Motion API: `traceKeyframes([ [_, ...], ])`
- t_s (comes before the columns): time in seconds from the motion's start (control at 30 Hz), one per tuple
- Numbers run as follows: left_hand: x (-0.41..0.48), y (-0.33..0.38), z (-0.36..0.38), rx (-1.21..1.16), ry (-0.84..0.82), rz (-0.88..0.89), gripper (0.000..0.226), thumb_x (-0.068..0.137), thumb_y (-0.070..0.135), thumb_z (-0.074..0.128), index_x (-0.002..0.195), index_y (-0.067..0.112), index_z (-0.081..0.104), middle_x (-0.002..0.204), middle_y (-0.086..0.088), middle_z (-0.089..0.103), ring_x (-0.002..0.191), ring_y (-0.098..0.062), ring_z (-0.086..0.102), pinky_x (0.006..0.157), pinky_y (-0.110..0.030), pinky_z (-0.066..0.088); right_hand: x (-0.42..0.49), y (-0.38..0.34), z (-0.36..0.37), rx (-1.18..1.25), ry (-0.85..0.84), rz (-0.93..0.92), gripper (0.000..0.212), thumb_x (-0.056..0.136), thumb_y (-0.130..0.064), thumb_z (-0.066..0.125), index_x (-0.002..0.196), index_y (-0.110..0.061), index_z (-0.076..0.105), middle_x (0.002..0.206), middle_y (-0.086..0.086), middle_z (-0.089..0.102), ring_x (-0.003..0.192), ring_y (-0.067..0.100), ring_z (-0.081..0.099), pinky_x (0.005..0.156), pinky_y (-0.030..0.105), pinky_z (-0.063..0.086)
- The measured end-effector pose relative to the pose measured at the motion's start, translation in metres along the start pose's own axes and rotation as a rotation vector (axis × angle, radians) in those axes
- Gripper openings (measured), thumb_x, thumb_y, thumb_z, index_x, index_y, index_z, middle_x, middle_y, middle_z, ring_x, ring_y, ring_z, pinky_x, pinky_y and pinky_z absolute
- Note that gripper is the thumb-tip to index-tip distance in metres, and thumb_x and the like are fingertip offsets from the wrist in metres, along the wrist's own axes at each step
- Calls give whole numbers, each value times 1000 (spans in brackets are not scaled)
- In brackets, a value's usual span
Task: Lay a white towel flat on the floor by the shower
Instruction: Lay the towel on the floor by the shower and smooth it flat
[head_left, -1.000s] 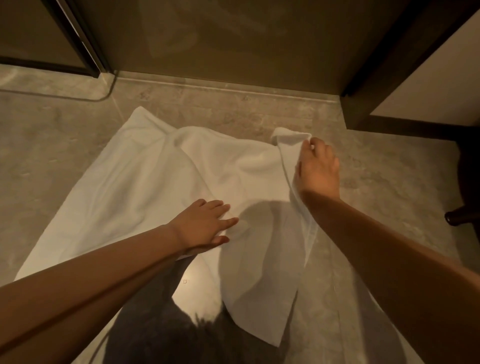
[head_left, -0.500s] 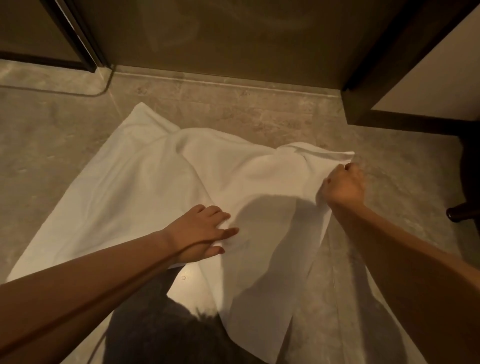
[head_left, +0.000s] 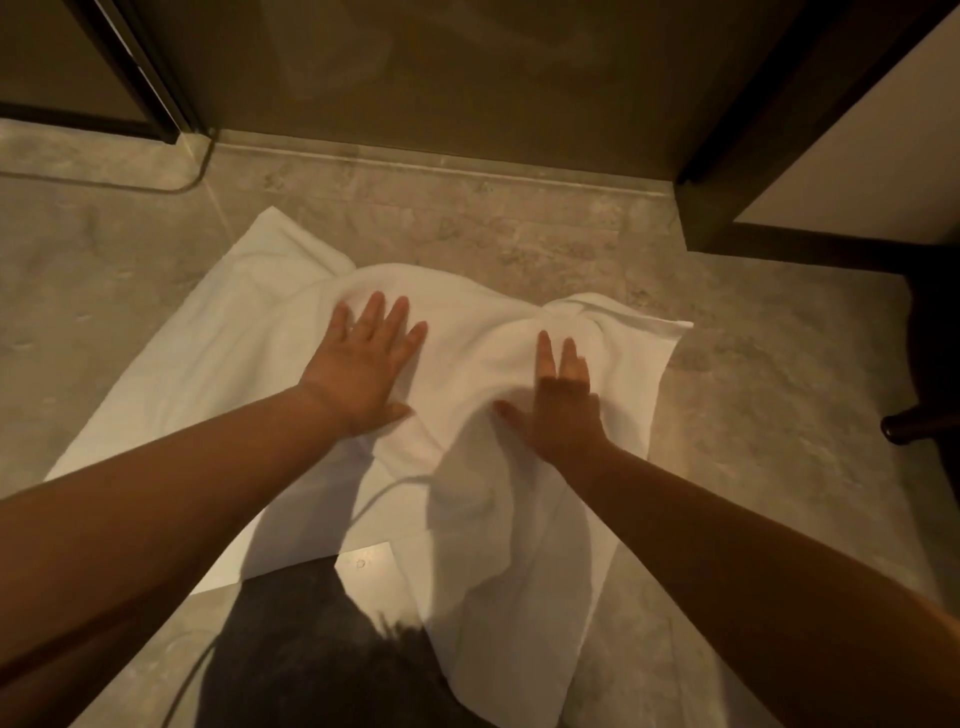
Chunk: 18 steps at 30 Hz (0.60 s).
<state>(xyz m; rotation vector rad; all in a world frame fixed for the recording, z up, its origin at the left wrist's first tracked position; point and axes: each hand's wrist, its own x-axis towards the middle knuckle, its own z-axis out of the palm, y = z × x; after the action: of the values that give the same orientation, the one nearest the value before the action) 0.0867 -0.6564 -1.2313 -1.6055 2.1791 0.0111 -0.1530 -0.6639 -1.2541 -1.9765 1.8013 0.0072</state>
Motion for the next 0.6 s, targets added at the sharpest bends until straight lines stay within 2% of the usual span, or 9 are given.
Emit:
traceKeyframes([
  [0.07,-5,-1,8,26,-51,19,89,89,67,29,148,19,-16,156,-14,-21,143,-38,-15,112,-56,1,3,1,5,-49,-90,50,110,77,-67,57,147,-27,-17,157,12,-18,144,37,-8,109,60,16],
  [0.2,-13,-2,14,74,-113,81,83,88,69,25,149,25,-10,155,-17,-23,141,-42,-15,111,-60,5,7,10,4,-101,-164,64,123,68,-72,62,145,-27,-24,155,11,-23,143,35,-16,111,59,9],
  [0.33,-24,-3,22,153,-140,167,81,88,70,23,148,29,-11,153,-18,-27,139,-47,-19,110,-64,5,7,16,2,-167,-236,42,128,66,-73,63,145,-25,-25,153,12,-29,141,35,-22,112,59,6],
  [0.6,-62,-2,38,235,-183,357,90,84,74,23,143,28,-27,146,-18,-37,132,-52,-28,108,-66,0,-1,33,-9,-241,-306,-78,129,63,-70,69,147,-25,-18,153,12,-28,141,34,-24,112,58,5],
])
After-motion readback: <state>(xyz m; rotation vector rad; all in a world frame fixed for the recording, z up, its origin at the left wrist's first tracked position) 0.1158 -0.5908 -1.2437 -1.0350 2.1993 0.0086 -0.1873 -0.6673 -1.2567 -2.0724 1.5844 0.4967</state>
